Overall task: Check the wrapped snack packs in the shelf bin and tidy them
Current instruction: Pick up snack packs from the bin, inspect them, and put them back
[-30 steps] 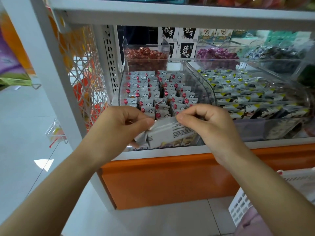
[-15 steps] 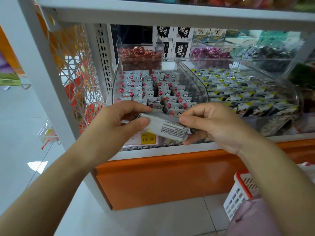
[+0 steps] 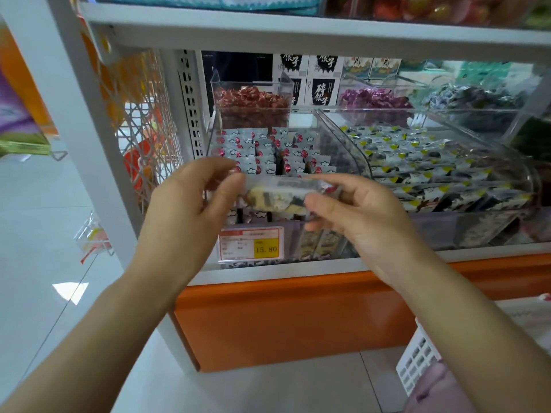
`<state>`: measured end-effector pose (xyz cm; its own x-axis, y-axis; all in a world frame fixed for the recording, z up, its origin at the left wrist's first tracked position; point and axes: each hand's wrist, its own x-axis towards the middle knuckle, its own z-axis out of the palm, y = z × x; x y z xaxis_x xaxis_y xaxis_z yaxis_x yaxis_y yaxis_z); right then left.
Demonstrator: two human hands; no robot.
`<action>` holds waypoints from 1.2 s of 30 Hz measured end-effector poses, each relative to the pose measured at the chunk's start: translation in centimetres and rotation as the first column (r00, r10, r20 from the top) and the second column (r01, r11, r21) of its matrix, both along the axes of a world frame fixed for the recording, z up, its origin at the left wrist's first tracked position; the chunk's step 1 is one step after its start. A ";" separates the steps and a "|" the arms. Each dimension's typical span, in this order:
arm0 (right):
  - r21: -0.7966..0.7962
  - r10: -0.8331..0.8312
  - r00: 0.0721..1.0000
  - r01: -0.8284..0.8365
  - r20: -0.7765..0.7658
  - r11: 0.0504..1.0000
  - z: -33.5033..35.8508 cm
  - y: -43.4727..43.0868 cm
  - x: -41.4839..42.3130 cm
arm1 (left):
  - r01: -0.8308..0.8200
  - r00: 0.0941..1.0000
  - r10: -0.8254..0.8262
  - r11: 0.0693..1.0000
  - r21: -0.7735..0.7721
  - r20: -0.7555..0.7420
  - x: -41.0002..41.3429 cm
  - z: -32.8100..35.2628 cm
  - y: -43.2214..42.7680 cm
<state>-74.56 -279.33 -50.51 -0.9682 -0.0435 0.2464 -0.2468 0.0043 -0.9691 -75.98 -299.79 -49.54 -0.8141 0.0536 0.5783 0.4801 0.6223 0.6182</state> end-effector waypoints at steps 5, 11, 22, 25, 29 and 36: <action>-0.042 -0.213 0.976 0.211 -0.049 0.976 0.7 0.0 -1.7 | -0.173 0.983 0.183 0.855 -0.489 -0.029 -2.7 0.4 -1.0; 0.056 -0.300 0.934 0.316 -0.194 0.947 2.0 -2.3 -4.9 | -0.192 0.964 0.265 0.691 -0.697 -0.002 -5.5 0.0 -0.2; 0.672 0.002 0.951 0.218 -0.310 0.708 4.2 -6.1 -11.3 | -0.054 0.987 0.128 0.834 -0.549 0.098 -4.0 -1.1 -1.3; 0.813 0.078 0.947 0.222 -0.310 0.538 4.3 -7.1 -12.3 | -0.023 0.990 0.087 0.875 -0.483 0.111 -3.7 -0.6 -1.7; 0.959 0.227 0.961 0.092 -0.156 0.269 2.9 -8.0 -12.6 | -0.054 0.998 0.041 0.938 -0.342 -0.045 -3.8 0.1 -2.3; 0.707 0.047 0.976 0.121 -0.213 0.696 4.0 -7.8 -14.0 | -0.053 0.996 0.074 0.947 -0.318 0.053 -4.1 -0.2 -2.6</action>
